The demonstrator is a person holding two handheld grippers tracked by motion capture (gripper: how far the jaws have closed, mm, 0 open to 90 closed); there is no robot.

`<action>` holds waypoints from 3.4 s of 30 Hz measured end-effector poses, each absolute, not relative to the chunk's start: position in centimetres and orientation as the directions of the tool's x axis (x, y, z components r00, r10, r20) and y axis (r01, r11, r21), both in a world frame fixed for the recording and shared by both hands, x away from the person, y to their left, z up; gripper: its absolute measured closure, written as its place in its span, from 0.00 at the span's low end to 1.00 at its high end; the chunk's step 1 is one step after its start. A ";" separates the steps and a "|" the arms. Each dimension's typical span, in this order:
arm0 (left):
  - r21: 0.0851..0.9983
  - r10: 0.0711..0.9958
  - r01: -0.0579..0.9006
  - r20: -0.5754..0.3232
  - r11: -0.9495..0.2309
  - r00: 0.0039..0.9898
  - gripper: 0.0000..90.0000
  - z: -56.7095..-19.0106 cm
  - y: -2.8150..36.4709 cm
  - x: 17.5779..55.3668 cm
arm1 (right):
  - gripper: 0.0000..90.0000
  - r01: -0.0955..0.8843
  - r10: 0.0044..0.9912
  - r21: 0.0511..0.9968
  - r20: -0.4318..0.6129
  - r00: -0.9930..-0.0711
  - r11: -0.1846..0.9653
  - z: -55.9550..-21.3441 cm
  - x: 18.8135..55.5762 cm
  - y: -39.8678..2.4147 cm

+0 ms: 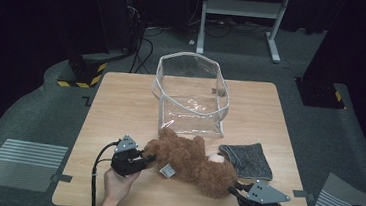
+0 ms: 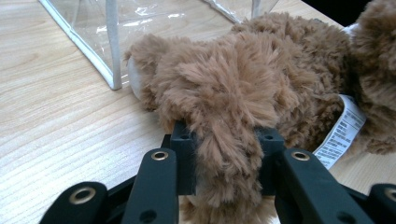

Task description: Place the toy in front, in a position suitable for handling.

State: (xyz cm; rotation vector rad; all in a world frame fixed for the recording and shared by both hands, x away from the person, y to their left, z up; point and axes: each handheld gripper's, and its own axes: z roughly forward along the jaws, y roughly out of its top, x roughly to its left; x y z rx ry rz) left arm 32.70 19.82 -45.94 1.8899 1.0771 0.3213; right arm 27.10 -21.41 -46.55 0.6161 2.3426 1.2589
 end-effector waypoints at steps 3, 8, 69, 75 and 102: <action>0.816 0.779 0.540 -0.197 -0.206 0.595 0.76 -45.8 20.0 32.5 | 0.94 0.184 0.547 0.847 -0.144 -0.824 0.499 -46.3 27.2 -21.5; 0.823 0.770 0.519 -0.172 -0.230 0.614 0.77 -44.9 20.5 31.4 | 0.95 0.176 0.531 0.853 -0.134 -0.837 0.492 -45.6 26.8 -21.8; 0.844 0.685 0.387 -0.032 -0.371 0.727 0.28 -50.1 16.5 33.5 | 0.95 0.564 0.803 0.786 0.153 -0.576 0.255 -45.5 41.1 -22.3; 0.851 0.650 0.369 -0.043 -0.374 0.758 0.37 -50.1 15.6 34.0 | 0.95 0.569 0.800 0.783 0.163 -0.578 0.251 -45.6 41.2 -22.1; 0.765 0.652 0.625 -0.396 -0.155 0.647 0.90 -44.8 19.6 30.6 | 0.95 0.632 0.700 0.661 0.220 -0.680 0.406 -42.4 38.3 -20.8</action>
